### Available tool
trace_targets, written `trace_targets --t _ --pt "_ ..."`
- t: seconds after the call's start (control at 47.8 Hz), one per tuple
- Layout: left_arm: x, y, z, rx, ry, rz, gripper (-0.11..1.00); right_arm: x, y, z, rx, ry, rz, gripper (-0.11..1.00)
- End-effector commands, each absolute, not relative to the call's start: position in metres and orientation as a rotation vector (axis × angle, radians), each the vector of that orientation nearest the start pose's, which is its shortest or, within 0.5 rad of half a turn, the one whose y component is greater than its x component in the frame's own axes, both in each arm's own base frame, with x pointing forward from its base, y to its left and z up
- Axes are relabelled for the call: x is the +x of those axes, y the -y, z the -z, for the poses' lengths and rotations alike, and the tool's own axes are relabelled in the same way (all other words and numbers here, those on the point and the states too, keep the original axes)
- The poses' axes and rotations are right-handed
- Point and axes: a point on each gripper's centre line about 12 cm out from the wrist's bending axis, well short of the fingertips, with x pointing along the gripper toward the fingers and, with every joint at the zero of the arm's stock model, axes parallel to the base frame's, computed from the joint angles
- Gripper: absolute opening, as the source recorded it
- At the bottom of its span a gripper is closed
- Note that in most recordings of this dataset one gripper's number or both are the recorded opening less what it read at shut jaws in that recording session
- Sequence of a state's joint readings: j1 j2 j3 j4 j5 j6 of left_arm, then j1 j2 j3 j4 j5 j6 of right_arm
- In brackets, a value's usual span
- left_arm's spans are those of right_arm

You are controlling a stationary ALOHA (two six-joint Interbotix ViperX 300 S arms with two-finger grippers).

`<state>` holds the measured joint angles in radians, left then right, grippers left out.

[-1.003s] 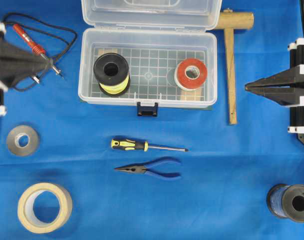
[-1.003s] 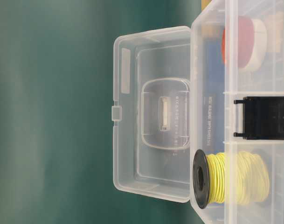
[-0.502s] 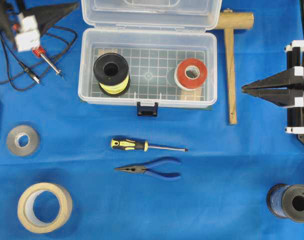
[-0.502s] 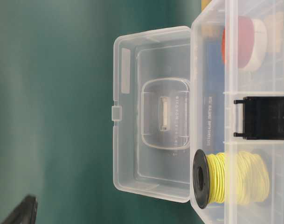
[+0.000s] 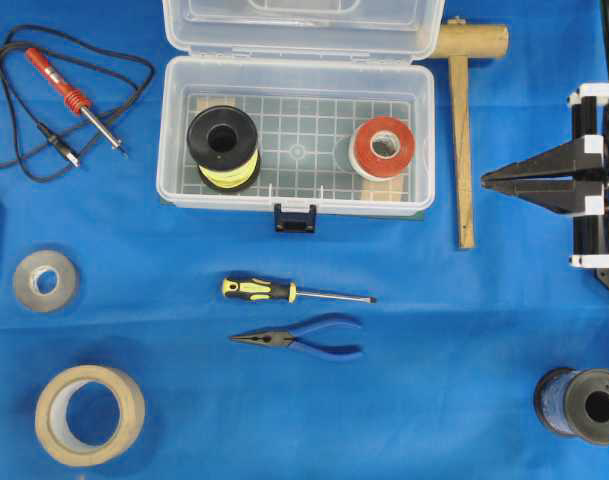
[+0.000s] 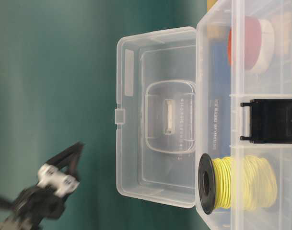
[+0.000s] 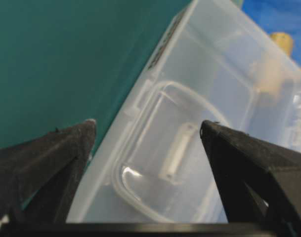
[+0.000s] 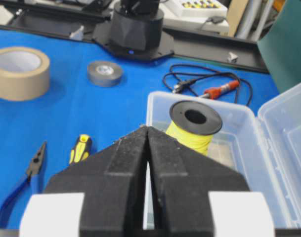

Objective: Close the tool box with the left arm.

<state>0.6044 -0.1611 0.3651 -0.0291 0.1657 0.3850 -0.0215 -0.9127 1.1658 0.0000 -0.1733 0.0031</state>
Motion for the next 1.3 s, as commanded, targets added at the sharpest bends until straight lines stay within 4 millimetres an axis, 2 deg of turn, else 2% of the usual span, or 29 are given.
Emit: trace_targets --t 0.0,0.272,0.376,0.481,0.711,1.024,1.275 --pt "0.353 -0.255 -0.332 0.221 -0.465 -0.542 0.92 0.211 0.005 -0.280 0.001 -0.066 0.023 0.00" --pt "0.372 -0.295 -0.275 0.156 -0.583 -0.560 0.92 0.212 0.006 -0.276 0.001 -0.080 0.027 0.00" --pt "0.375 -0.300 -0.259 0.131 -0.608 -0.561 0.92 0.213 0.007 -0.275 0.001 -0.086 0.032 0.00" --pt "0.377 -0.297 -0.254 0.121 -0.621 -0.552 0.92 0.213 0.008 -0.274 0.002 -0.089 0.037 0.00" --pt "0.384 -0.274 -0.254 0.115 -0.651 -0.500 0.92 0.214 0.012 -0.272 0.003 -0.100 0.056 0.00" --pt "0.403 -0.218 -0.277 0.176 -0.671 -0.361 0.92 0.214 0.014 -0.273 0.000 -0.097 0.065 0.00" --pt "0.401 -0.176 -0.294 0.163 -0.708 -0.277 0.92 0.214 0.014 -0.273 0.002 -0.097 0.066 0.00"
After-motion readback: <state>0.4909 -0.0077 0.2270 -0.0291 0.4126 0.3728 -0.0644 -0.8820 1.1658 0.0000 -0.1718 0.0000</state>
